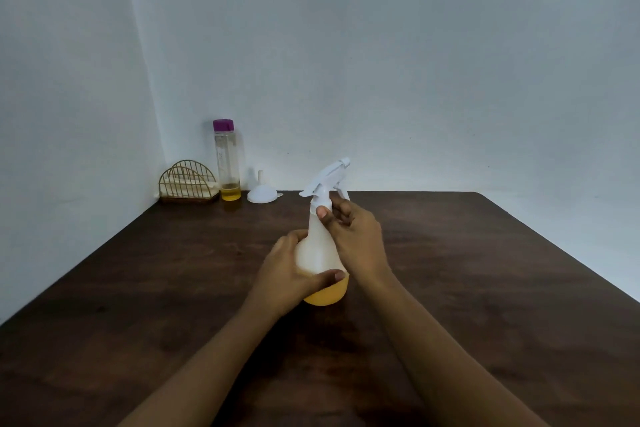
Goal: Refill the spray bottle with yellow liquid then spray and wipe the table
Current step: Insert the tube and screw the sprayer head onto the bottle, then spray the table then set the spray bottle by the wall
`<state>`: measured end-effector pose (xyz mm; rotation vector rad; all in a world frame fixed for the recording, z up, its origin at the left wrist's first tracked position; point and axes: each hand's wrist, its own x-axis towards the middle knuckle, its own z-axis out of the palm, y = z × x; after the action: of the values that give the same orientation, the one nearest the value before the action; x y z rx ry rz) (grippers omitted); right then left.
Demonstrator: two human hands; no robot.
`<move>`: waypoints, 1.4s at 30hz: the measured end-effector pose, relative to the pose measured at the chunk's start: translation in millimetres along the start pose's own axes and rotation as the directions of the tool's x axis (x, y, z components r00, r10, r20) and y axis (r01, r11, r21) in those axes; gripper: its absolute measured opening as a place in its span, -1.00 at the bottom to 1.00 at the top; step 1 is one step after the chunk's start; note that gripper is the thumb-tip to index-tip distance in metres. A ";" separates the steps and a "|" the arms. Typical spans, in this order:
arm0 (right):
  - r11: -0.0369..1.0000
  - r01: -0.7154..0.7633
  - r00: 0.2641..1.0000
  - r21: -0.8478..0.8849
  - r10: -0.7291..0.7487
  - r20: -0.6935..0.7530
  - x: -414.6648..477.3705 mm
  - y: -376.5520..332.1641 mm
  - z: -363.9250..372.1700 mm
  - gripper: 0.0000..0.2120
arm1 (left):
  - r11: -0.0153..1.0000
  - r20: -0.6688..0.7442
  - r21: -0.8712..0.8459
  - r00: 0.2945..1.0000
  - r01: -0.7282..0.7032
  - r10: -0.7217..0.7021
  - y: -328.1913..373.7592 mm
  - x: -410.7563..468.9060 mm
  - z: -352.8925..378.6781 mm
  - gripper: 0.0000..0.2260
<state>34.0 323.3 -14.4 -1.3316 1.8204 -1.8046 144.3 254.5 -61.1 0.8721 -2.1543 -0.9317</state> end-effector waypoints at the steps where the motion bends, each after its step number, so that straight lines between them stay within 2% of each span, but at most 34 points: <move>1: 1.000 -0.016 0.995 -0.002 0.016 -0.095 -5.2 -1.6 2.0 -0.65 | 0.997 -0.064 0.073 0.998 0.007 -0.002 7.0 -4.3 5.1 -0.20; 4: 0.998 -0.027 0.958 0.055 0.042 -0.284 -14.9 -9.0 6.5 -0.39 | 0.953 -0.123 0.303 0.992 0.002 0.037 25.9 -17.1 18.7 -0.20; 6: 0.999 -0.049 0.968 -0.015 0.044 -0.249 -9.2 -12.5 6.0 -0.25 | 0.926 -0.060 0.377 0.998 0.003 0.022 32.1 -25.0 23.2 -0.15; 7: 0.995 -0.074 0.979 -0.069 0.059 -0.196 -3.6 -11.9 5.4 -0.25 | 0.925 -0.005 0.380 1.000 -0.002 0.004 33.7 -29.7 23.7 -0.11; 8: 0.993 -0.090 0.986 -0.075 0.079 -0.148 1.7 -11.2 4.6 -0.33 | 0.927 0.065 0.374 0.998 -0.016 -0.009 34.9 -34.4 22.9 -0.07; 11: 0.983 -0.179 0.979 0.037 0.182 -0.087 12.1 -9.4 -6.2 -0.78 | 0.932 0.256 0.351 0.967 -0.089 -0.004 39.2 -48.4 3.1 -0.10; 13: 0.979 -0.202 0.979 0.019 0.203 -0.032 15.0 -8.9 -24.3 -0.85 | 0.920 0.315 0.368 0.949 -0.136 0.015 34.5 -52.4 -20.9 -0.25; 16: 0.983 -0.184 0.978 -0.022 0.186 0.095 14.5 -11.1 -61.2 -0.83 | 0.883 0.229 0.459 0.973 -0.101 -0.008 10.2 -52.4 -63.1 -0.48; 19: 0.978 -0.159 0.935 -0.135 0.193 0.296 6.4 -17.3 -94.8 -0.83 | 0.843 0.060 0.532 0.990 0.078 -0.130 -21.0 -48.4 -98.6 -0.54; 22: 0.952 -0.174 0.835 -0.250 0.278 0.476 -9.7 -27.7 -114.8 -0.85 | 0.796 -0.089 0.558 0.971 0.234 -0.224 -46.2 -44.0 -116.9 -0.59; 25: 0.917 -0.177 0.703 -0.358 0.372 0.607 -23.0 -36.2 -126.1 -0.82 | 0.791 -0.201 0.540 0.957 0.288 -0.211 -64.0 -44.8 -117.9 -0.64; 27: 0.904 -0.161 0.665 -0.397 0.396 0.633 -27.3 -34.3 -129.1 -0.80 | 0.794 -0.239 0.537 0.954 0.286 -0.182 -71.3 -45.4 -114.9 -0.67; 30: 0.868 -0.168 0.694 -0.467 0.440 0.569 -29.3 -28.6 -127.2 -0.94 | 0.799 -0.262 0.537 0.954 0.271 -0.147 -73.8 -45.3 -112.6 -0.70; 32: 0.845 -0.200 0.700 -0.496 0.478 0.531 -28.1 -25.0 -127.9 -0.84 | 0.797 -0.271 0.548 0.955 0.255 -0.119 -75.5 -46.2 -112.3 -0.73; 34: 0.854 -0.195 0.673 -0.482 0.474 0.568 -28.0 -26.3 -129.8 -0.92 | 0.802 -0.276 0.539 0.953 0.258 -0.121 -78.8 -47.6 -112.6 -0.76; 39: 0.895 -0.236 0.695 -0.380 0.428 0.578 -25.9 -31.7 -136.4 -0.84 | 0.816 -0.277 0.512 0.951 0.267 -0.137 -83.9 -49.9 -112.6 -0.80; 42: 0.886 -0.185 0.696 -0.426 0.424 0.579 -26.9 -28.3 -136.2 -0.87 | 0.817 -0.276 0.514 0.952 0.261 -0.132 -83.4 -50.0 -110.1 -0.81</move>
<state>-38.1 438.0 27.1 -1.4125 1.8140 -0.7026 282.3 207.5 -79.5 1.4285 -2.1763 -0.2632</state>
